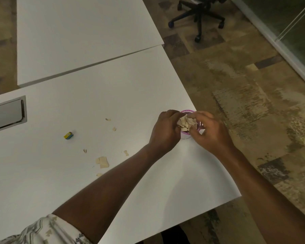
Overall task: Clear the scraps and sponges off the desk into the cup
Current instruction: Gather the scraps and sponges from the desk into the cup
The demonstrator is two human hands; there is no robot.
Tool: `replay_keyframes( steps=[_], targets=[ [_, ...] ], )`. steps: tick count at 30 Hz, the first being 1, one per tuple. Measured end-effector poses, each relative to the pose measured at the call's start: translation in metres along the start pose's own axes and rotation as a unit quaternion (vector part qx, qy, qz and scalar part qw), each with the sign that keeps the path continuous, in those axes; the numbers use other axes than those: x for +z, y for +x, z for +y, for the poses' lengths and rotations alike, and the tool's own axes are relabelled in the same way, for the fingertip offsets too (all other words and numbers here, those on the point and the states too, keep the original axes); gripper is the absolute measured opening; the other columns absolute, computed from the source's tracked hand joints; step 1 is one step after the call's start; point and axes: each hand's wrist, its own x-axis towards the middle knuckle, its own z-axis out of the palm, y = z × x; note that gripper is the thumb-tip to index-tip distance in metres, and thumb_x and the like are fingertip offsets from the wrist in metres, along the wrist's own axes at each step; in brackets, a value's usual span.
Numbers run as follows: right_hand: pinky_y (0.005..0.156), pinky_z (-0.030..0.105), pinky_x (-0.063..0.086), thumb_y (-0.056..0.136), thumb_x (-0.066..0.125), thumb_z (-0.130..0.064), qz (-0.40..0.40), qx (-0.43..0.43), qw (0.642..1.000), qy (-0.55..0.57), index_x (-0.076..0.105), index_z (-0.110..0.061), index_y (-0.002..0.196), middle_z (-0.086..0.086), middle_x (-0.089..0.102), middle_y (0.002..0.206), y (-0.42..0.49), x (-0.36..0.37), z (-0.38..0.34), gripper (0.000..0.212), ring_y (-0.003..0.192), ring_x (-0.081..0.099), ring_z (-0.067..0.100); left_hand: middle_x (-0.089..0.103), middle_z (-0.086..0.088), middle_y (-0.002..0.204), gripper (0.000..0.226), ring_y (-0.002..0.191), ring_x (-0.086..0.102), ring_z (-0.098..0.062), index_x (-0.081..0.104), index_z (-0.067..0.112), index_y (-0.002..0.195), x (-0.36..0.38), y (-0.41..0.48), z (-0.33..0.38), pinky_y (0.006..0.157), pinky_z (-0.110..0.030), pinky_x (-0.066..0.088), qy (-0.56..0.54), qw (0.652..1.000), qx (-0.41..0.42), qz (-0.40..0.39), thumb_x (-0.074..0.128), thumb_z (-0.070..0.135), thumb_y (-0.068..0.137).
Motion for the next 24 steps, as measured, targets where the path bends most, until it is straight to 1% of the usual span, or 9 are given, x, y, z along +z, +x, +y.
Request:
replay_keyframes(
  steps=[3,5,8,10,11,16,19,21,24],
  targets=[
    [0.084,0.033,0.055,0.082,0.072,-0.028,0.002,-0.004,0.998,-0.056,0.067,-0.015,0.118,0.004,0.068,0.117,-0.005,-0.001,0.004,0.039,0.104,0.062,0.022,0.066,-0.009,0.126,0.043,0.116,0.056,-0.032,0.067,0.011,0.125,0.001,-0.009,-0.011,0.088,-0.041,0.051,0.111,0.992,0.055,0.004,0.053,0.015,0.085],
    [0.092,0.042,0.050,0.082,0.067,-0.035,-0.004,-0.025,0.994,-0.107,0.068,-0.014,0.118,0.003,0.070,0.116,-0.011,0.003,0.003,0.041,0.108,0.061,0.026,0.065,-0.007,0.130,0.044,0.121,0.054,-0.033,0.065,0.012,0.127,0.005,-0.015,-0.020,0.093,-0.044,0.047,0.171,0.981,0.085,-0.014,0.059,0.018,0.084],
    [0.114,0.060,0.023,0.082,0.060,-0.049,-0.071,-0.020,0.975,-0.208,0.065,-0.021,0.123,-0.002,0.066,0.127,-0.017,0.015,0.003,0.050,0.131,0.049,0.033,0.057,-0.008,0.144,0.050,0.134,0.047,-0.037,0.059,0.014,0.136,0.011,-0.021,-0.028,0.110,-0.053,0.036,0.241,0.961,0.115,-0.068,0.058,0.029,0.088],
    [0.116,0.065,0.004,0.081,0.056,-0.055,-0.113,-0.006,0.962,-0.249,0.061,-0.026,0.128,-0.005,0.063,0.133,-0.018,0.020,0.004,0.055,0.142,0.035,0.038,0.054,-0.009,0.147,0.054,0.137,0.045,-0.039,0.057,0.012,0.139,0.014,-0.022,-0.029,0.114,-0.058,0.032,0.262,0.952,0.129,-0.092,0.057,0.032,0.088],
    [0.115,0.067,0.000,0.081,0.056,-0.057,-0.124,-0.001,0.958,-0.260,0.061,-0.028,0.128,-0.005,0.063,0.133,-0.017,0.022,0.004,0.056,0.143,0.032,0.041,0.054,-0.009,0.147,0.055,0.137,0.046,-0.039,0.056,0.012,0.140,0.015,-0.022,-0.029,0.114,-0.059,0.031,0.264,0.950,0.132,-0.100,0.056,0.032,0.088],
    [0.113,0.071,-0.002,0.080,0.064,-0.053,-0.151,0.017,0.952,-0.267,0.060,-0.030,0.129,-0.006,0.063,0.132,-0.015,0.026,0.003,0.054,0.145,0.026,0.044,0.053,-0.009,0.148,0.056,0.133,0.049,-0.040,0.054,0.011,0.141,0.019,-0.018,-0.025,0.113,-0.062,0.031,0.258,0.950,0.127,-0.122,0.056,0.033,0.088],
    [0.113,0.071,-0.002,0.082,0.064,-0.052,-0.147,0.032,0.956,-0.253,0.058,-0.029,0.131,-0.005,0.060,0.137,-0.012,0.027,0.002,0.054,0.144,0.029,0.042,0.049,-0.011,0.151,0.057,0.133,0.049,-0.037,0.053,0.010,0.141,0.016,-0.019,-0.024,0.112,-0.058,0.033,0.231,0.958,0.134,-0.101,0.057,0.028,0.088],
    [0.114,0.069,0.005,0.083,0.062,-0.051,-0.128,0.036,0.961,-0.243,0.058,-0.025,0.133,0.000,0.054,0.143,-0.012,0.026,0.001,0.057,0.142,0.033,0.041,0.046,-0.012,0.154,0.057,0.134,0.047,-0.034,0.051,0.010,0.143,0.011,-0.023,-0.027,0.110,-0.052,0.034,0.210,0.967,0.128,-0.069,0.057,0.026,0.089],
    [0.115,0.062,0.022,0.083,0.061,-0.046,-0.036,0.013,0.979,-0.200,0.060,-0.015,0.130,0.011,0.053,0.141,-0.018,0.023,-0.006,0.057,0.137,0.040,0.038,0.039,-0.012,0.159,0.056,0.138,0.043,-0.033,0.048,0.012,0.146,-0.001,-0.034,-0.042,0.111,-0.046,0.034,0.192,0.976,0.093,-0.046,0.056,0.026,0.093]
  ],
)
